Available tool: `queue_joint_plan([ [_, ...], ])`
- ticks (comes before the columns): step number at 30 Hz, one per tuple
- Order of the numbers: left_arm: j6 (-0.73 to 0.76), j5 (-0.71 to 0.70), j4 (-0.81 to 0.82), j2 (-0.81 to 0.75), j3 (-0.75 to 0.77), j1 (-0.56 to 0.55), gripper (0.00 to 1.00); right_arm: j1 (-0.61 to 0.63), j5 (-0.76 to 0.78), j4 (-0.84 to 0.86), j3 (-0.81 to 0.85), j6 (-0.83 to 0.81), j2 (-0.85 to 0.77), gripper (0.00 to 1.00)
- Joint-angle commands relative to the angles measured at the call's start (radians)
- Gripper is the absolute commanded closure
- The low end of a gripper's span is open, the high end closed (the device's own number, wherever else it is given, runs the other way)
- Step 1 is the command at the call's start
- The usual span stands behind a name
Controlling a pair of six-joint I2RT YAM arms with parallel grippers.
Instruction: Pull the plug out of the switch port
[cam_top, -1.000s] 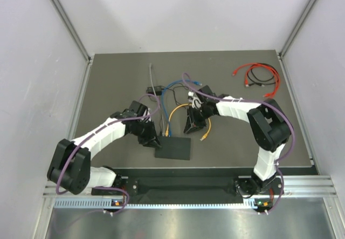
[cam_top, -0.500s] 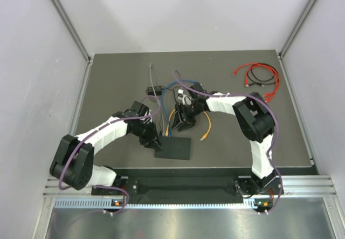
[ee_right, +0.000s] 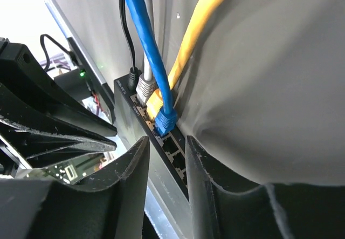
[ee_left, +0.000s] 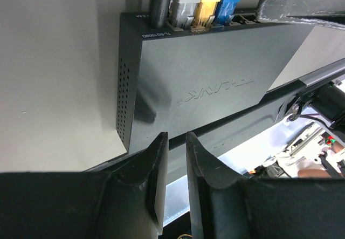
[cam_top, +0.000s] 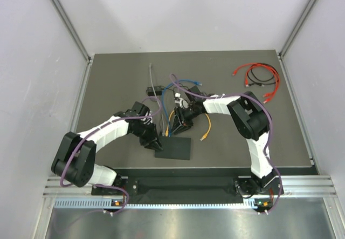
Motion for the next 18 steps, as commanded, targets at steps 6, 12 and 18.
queue_joint_plan([
  [6,-0.004,0.006,0.020,0.008,-0.007,0.001,0.75,0.023,-0.060,0.068,0.025,0.004,0.034,0.67],
  [12,-0.007,0.006,0.023,0.018,-0.002,-0.001,0.75,0.029,-0.101,0.073,0.050,-0.014,0.057,0.67],
  [18,-0.009,0.004,0.023,0.033,0.004,-0.001,0.75,0.030,-0.117,0.030,0.079,-0.066,0.080,0.66],
])
